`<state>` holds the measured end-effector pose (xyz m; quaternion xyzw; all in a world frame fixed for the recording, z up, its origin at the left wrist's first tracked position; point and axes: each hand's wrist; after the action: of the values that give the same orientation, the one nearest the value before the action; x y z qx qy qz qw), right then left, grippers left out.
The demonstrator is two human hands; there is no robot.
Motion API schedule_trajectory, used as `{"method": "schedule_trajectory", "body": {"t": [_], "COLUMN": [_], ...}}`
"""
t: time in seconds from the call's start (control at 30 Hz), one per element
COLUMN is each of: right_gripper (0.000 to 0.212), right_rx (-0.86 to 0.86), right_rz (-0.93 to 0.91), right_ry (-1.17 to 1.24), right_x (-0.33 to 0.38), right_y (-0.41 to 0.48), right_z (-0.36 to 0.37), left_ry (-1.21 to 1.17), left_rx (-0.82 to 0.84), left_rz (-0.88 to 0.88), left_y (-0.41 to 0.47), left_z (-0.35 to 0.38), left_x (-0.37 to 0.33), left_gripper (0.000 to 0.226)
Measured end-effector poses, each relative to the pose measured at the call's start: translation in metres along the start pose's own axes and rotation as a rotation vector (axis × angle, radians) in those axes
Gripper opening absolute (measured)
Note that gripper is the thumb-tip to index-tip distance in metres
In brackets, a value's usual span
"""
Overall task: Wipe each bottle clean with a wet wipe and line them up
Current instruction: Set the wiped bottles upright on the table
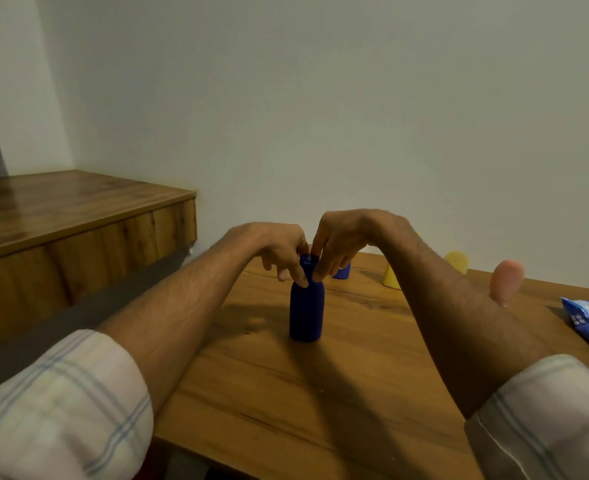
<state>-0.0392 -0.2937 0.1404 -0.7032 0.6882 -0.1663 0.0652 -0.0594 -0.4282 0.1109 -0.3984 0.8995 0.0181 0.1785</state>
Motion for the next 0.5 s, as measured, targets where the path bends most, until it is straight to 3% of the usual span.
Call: {"method": "schedule_trajectory", "body": {"t": [0.27, 0.5], "right_gripper": [0.032, 0.030], "right_rx": [-0.052, -0.217], "right_rz": [-0.009, -0.061], "right_ry": [0.048, 0.124], "right_x": [0.003, -0.001], "right_y": [0.013, 0.056], "right_z": [0.002, -0.019], "left_ry": [0.003, -0.002], "left_rx": [-0.072, -0.291], "left_rz": [0.018, 0.016], "left_y": [0.003, 0.033], "left_z": [-0.008, -0.030], "left_x": [0.005, 0.033], "left_gripper": [0.034, 0.032]}}
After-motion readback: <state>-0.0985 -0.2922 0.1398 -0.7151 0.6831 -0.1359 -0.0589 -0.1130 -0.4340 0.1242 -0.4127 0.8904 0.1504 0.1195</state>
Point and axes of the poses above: each hand's wrist, its own y-axis towards the middle knuckle, its own z-axis out of the palm, x = y × z, and after that the axes turned 14 degrees about z, right-handed
